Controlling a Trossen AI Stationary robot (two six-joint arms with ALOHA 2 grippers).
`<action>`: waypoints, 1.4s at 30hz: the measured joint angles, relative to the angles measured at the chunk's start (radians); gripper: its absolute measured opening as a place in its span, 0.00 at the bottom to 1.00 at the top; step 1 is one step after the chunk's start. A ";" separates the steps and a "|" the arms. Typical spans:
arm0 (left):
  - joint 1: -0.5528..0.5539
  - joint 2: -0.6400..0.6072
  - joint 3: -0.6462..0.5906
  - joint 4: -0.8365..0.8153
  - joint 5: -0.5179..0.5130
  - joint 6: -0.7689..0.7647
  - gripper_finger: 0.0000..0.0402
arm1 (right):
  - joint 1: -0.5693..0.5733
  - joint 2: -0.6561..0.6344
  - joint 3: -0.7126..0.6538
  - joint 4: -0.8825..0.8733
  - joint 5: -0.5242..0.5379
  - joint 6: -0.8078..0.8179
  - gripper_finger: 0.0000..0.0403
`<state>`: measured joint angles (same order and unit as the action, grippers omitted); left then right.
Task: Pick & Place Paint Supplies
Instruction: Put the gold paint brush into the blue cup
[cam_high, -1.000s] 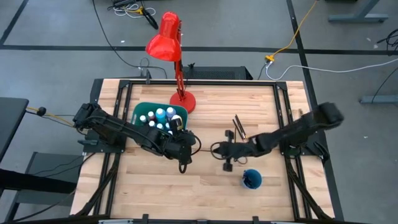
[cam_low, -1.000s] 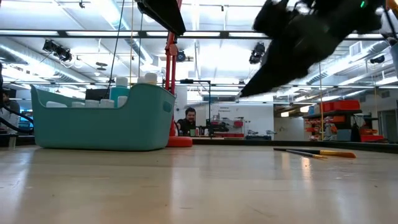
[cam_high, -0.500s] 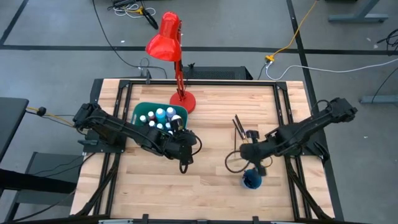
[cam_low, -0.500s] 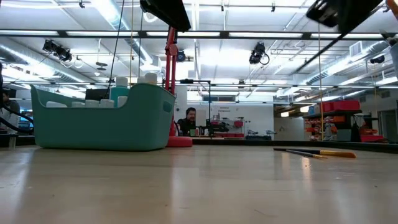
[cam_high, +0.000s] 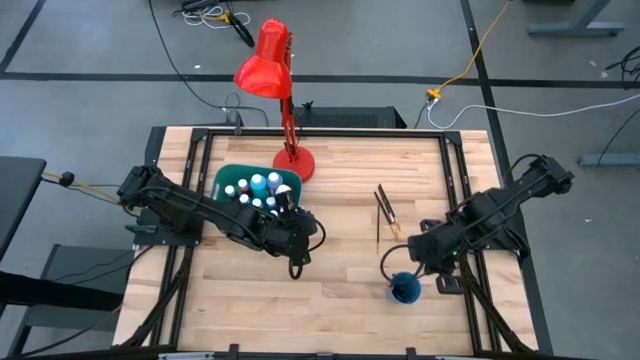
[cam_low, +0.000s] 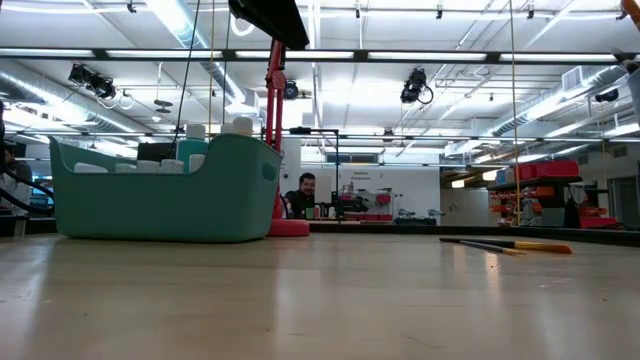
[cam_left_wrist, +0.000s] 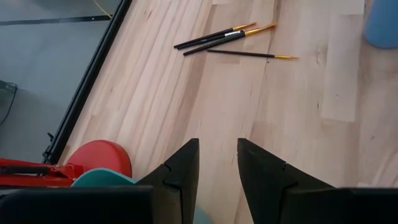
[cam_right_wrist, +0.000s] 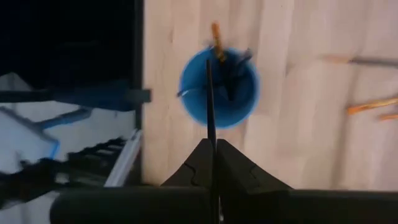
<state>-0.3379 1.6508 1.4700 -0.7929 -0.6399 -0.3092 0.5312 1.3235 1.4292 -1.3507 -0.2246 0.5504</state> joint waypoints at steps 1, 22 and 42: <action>0.000 0.000 0.000 0.000 0.000 0.002 0.28 | 0.006 0.002 0.000 -0.005 -0.011 0.020 0.02; 0.000 0.000 0.000 0.006 0.000 -0.001 0.28 | 0.012 0.049 -0.287 0.233 -0.080 0.062 0.03; 0.000 0.000 0.000 0.077 0.001 0.071 0.28 | -0.074 0.048 -0.383 0.491 -0.100 -0.084 0.28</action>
<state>-0.3378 1.6512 1.4700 -0.7155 -0.6392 -0.2382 0.4571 1.3720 1.0462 -0.8600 -0.3242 0.4669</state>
